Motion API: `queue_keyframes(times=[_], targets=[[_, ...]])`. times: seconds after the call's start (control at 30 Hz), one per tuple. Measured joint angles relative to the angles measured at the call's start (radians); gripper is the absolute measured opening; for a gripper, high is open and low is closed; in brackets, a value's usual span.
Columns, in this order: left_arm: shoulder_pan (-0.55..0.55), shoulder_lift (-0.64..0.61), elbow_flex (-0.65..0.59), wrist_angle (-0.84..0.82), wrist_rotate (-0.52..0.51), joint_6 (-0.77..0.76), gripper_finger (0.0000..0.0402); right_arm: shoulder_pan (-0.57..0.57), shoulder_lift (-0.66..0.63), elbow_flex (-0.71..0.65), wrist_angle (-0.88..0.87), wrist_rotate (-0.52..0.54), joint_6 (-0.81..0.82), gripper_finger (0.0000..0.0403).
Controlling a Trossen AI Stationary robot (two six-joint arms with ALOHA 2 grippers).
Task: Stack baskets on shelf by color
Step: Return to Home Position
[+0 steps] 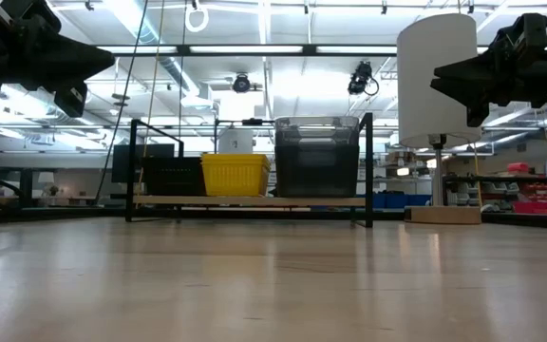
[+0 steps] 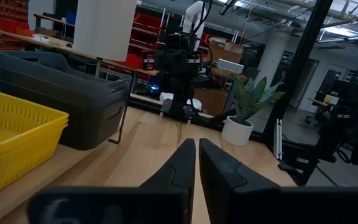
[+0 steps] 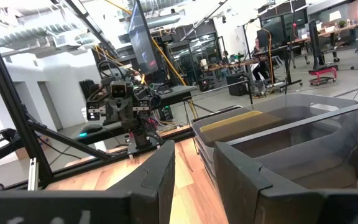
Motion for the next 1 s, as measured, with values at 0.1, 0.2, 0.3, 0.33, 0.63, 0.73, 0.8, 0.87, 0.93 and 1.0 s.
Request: queue_keyframes(times=[0.1,0.2,0.3,0.33,0.63,0.73,0.8,0.87,0.93,1.0], targets=[[0.000,0.000,0.000,0.000,0.000,0.000,0.0026,0.000,0.000,0.000,0.000,0.000,0.000,0.0116],[0.000,0.000,0.000,0.000,0.000,0.000,0.0030,0.000,0.000,0.000,0.000,0.000,0.000,0.0116],[0.000,0.000,0.000,0.000,0.000,0.000,0.0034,0.000,0.000,0.000,0.000,0.000,0.000,0.0116],[0.000,0.000,0.000,0.000,0.000,0.000,0.0035,0.000,0.000,0.000,0.000,0.000,0.000,0.0116],[0.000,0.000,0.000,0.000,0.000,0.000,0.0026,0.000,0.000,0.000,0.000,0.000,0.000,0.0116],[0.000,0.000,0.000,0.000,0.000,0.000,0.0026,0.000,0.000,0.000,0.000,0.000,0.000,0.0116],[0.000,0.000,0.000,0.000,0.000,0.000,0.0029,0.000,0.000,0.000,0.000,0.000,0.000,0.0116],[0.000,0.000,0.000,0.000,0.000,0.000,0.0032,0.000,0.000,0.000,0.000,0.000,0.000,0.0116],[0.000,0.000,0.000,0.000,0.000,0.000,0.0035,0.000,0.000,0.000,0.000,0.000,0.000,0.0116],[0.000,0.000,0.000,0.000,0.000,0.000,0.0036,0.000,0.000,0.000,0.000,0.000,0.000,0.0116]])
